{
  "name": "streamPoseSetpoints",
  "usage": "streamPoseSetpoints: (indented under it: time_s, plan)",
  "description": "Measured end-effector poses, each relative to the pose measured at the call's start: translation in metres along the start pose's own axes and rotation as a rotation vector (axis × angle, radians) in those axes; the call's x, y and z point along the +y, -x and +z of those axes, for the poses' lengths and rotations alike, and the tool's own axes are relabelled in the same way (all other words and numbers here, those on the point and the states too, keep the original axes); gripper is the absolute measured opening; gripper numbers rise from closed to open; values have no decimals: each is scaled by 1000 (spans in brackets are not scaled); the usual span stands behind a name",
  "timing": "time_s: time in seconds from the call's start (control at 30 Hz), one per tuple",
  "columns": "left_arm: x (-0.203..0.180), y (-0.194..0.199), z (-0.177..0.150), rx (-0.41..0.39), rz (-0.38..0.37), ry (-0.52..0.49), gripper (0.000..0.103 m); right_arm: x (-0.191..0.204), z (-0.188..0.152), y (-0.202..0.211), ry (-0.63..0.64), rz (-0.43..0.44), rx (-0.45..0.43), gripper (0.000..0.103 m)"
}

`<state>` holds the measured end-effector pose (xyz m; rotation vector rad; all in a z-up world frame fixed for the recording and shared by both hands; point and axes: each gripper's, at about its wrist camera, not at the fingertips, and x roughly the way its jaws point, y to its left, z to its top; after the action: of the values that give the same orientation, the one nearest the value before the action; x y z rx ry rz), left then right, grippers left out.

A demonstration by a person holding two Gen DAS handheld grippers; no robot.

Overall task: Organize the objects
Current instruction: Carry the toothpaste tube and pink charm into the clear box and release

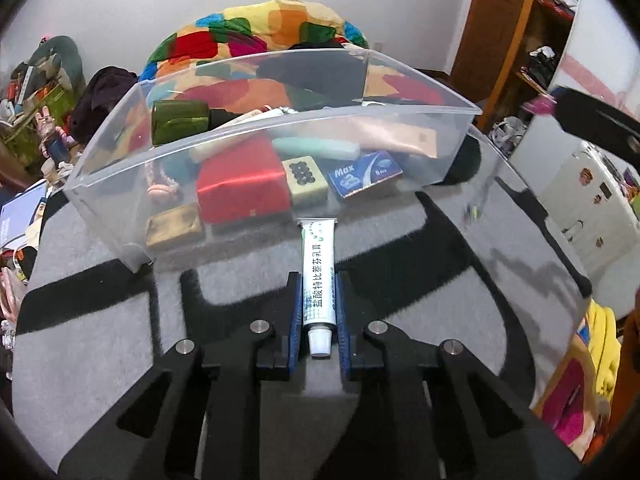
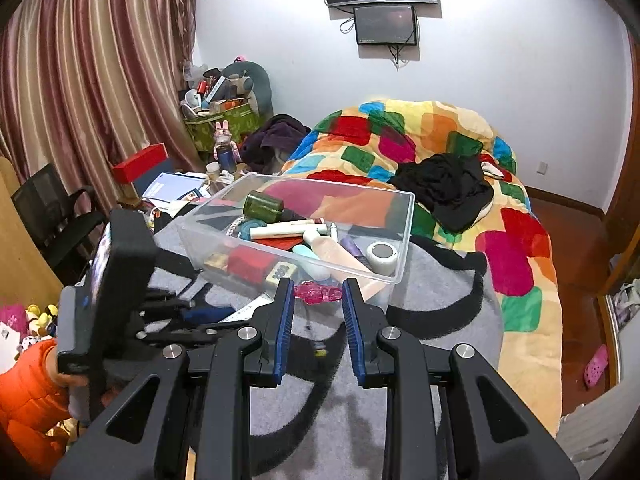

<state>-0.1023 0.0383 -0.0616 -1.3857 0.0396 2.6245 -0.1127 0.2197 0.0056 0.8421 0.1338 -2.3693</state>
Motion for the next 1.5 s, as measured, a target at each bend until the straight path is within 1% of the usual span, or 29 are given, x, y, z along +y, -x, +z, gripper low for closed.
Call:
streamPoseSetpoints:
  time_s: [0.1, 0.2, 0.4, 0.53, 0.7, 0.8, 0.9, 1.0, 1.17, 1.23, 1.4, 1.5]
  plan:
    - [1, 8, -5, -16, -2, -7, 15, 0, 5, -2, -8, 5, -7, 22]
    - [-1, 22, -4, -52, -13, -21, 15, 1, 15, -4, -20, 19, -22, 22]
    - [-4, 64, 9, -177, -15, -51, 15, 5, 39, -7, -30, 32, -67, 22]
    - [8, 81, 24, -239, -16, -27, 15, 10, 57, -7, -32, 33, -104, 22]
    - [27, 86, 42, -273, -8, 21, 15, 13, 74, -15, -51, 30, -123, 22]
    - [40, 81, 52, -273, -12, 55, 15, 12, 78, -25, -60, 24, -120, 22]
    - [50, 68, 61, -248, -30, 85, 15, 10, 79, -41, -65, 22, -89, 22]
    - [54, 55, 66, -223, -22, 95, 15, 6, 72, -61, -68, 25, -34, 22]
    - [50, 33, 69, -190, -2, 93, 15, -1, 53, -96, -63, 18, 80, 22]
    - [48, 26, 69, -179, 0, 87, 15, -2, 46, -105, -59, 11, 109, 22]
    - [46, 17, 70, -156, 2, 78, 16, -6, 34, -116, -61, 19, 155, 23]
    - [47, 18, 70, -156, -3, 80, 16, -9, 34, -116, -75, 33, 157, 23]
